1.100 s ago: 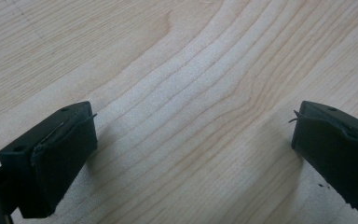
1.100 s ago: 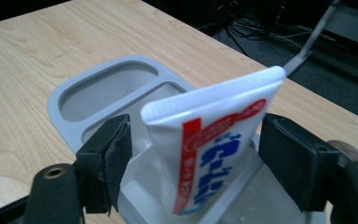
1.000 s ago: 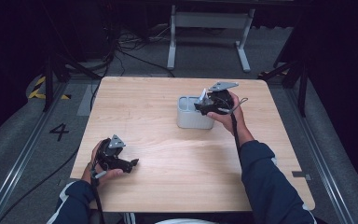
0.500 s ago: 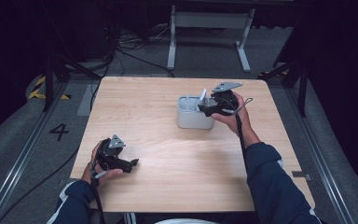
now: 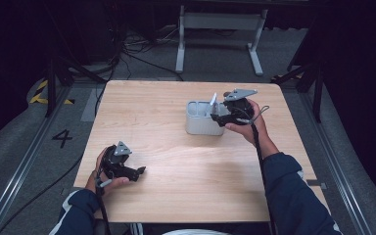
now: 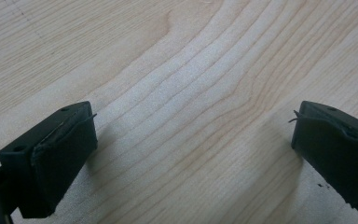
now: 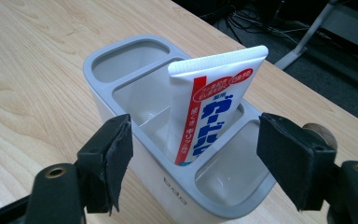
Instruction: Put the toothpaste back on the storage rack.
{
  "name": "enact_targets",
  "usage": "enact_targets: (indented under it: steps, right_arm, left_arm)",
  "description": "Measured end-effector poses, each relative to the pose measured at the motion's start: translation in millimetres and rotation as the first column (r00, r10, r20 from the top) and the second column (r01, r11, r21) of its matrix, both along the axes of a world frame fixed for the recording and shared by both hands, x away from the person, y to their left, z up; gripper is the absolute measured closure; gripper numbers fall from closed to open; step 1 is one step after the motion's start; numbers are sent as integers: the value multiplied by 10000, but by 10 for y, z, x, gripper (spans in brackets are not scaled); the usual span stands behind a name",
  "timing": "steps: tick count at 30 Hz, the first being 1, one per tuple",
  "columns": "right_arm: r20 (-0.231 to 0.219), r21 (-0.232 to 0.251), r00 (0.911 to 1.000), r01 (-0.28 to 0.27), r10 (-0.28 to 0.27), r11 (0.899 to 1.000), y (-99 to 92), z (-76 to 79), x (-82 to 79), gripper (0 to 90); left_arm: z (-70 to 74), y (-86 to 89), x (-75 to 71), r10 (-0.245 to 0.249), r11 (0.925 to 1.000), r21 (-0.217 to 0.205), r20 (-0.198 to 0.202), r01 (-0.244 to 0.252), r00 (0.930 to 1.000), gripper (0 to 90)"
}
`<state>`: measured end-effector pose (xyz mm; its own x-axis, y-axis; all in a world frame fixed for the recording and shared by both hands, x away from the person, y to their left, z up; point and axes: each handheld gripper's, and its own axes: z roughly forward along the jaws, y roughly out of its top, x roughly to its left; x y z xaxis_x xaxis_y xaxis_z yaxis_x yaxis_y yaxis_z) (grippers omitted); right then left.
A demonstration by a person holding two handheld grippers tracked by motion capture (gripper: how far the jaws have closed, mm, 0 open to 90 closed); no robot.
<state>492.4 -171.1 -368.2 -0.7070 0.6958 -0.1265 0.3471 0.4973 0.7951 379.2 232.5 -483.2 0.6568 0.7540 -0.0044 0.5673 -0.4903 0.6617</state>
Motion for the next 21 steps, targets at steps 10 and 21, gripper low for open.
enact_targets:
  steps: [10, 21]
  right_arm:
    - [94, -211, 9999, -46, 48, 9998, -108, 35, -101, 276]
    - [311, -665, 9992, -223, 244, 9975, -205, 80, -281, 266]
  left_arm:
    - [0, 0, 0, -1, 10000, 1, -2, 1, 10000, 4]
    - [-1, 0, -8, 18, 10000, -36, -77, -18, 10000, 4]
